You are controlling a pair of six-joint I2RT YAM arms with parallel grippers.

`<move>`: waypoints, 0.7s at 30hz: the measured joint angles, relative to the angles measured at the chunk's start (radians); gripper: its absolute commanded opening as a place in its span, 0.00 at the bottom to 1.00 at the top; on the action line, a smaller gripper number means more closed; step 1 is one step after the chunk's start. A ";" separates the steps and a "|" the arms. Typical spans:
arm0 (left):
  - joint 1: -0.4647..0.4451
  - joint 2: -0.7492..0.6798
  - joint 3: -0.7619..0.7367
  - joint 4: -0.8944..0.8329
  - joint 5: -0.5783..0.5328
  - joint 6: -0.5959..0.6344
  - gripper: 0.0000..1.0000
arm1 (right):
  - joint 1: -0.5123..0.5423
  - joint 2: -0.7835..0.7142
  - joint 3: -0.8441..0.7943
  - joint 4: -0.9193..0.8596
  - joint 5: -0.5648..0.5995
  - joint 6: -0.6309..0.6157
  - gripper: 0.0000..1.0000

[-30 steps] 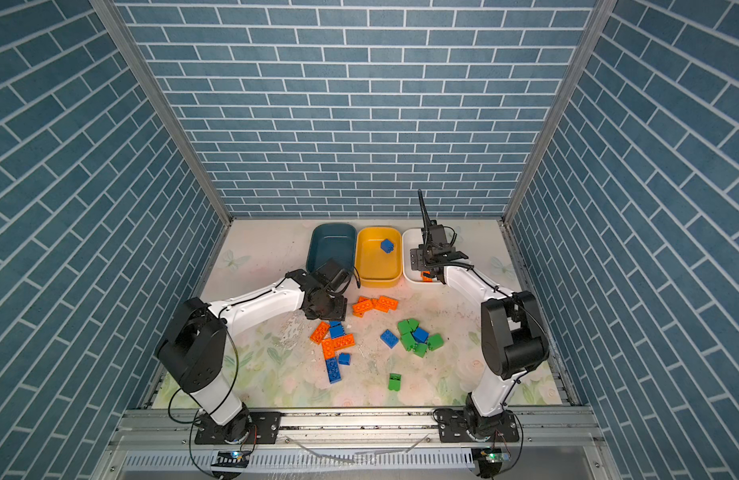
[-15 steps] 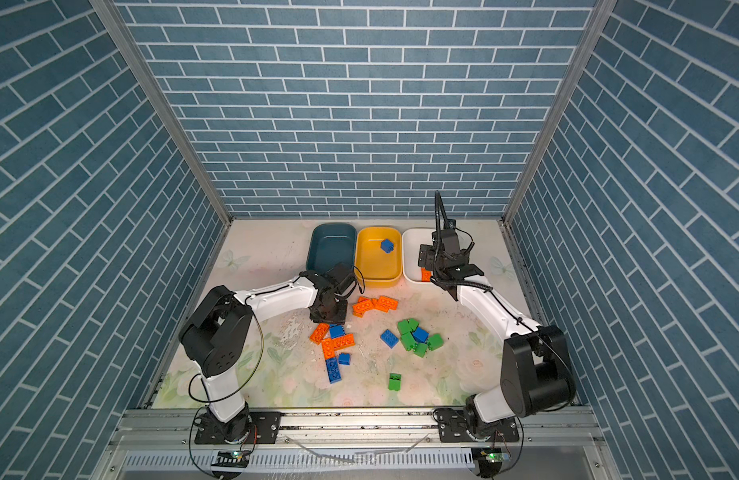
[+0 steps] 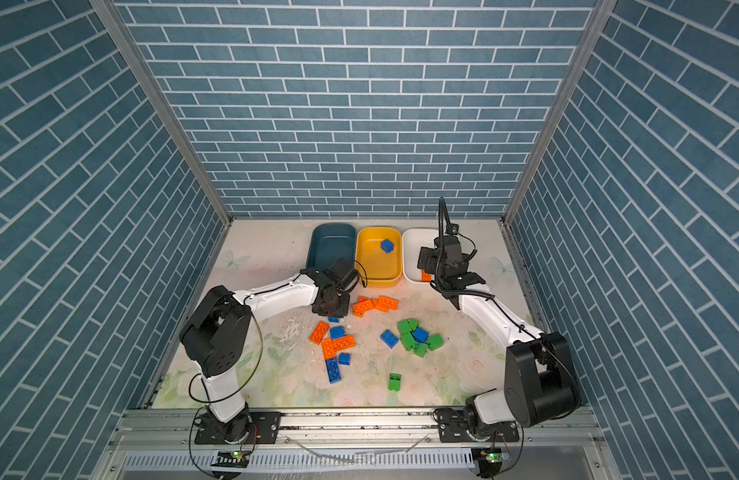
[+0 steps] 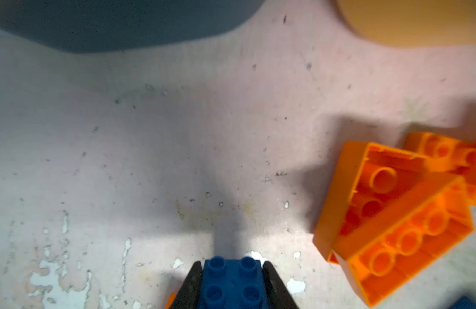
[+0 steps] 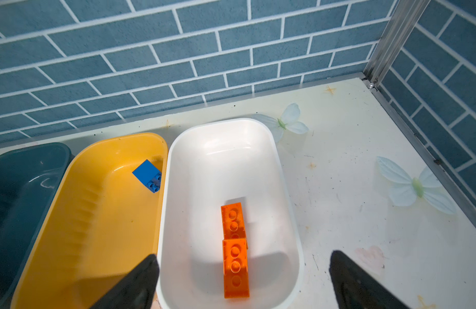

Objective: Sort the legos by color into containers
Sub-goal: 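Drop the blue brick into the yellow bin while the right reaches out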

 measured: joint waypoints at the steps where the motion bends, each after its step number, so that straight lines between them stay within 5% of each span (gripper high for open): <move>1: 0.000 -0.015 0.010 0.004 -0.008 0.001 0.29 | 0.000 0.000 0.000 0.005 -0.002 0.000 0.99; 10: 0.000 0.032 0.313 0.079 0.000 0.041 0.29 | 0.000 0.029 0.001 0.061 -0.043 -0.004 0.99; 21: 0.001 0.329 0.684 0.063 0.040 0.106 0.32 | 0.000 0.037 0.001 0.026 -0.116 -0.003 0.99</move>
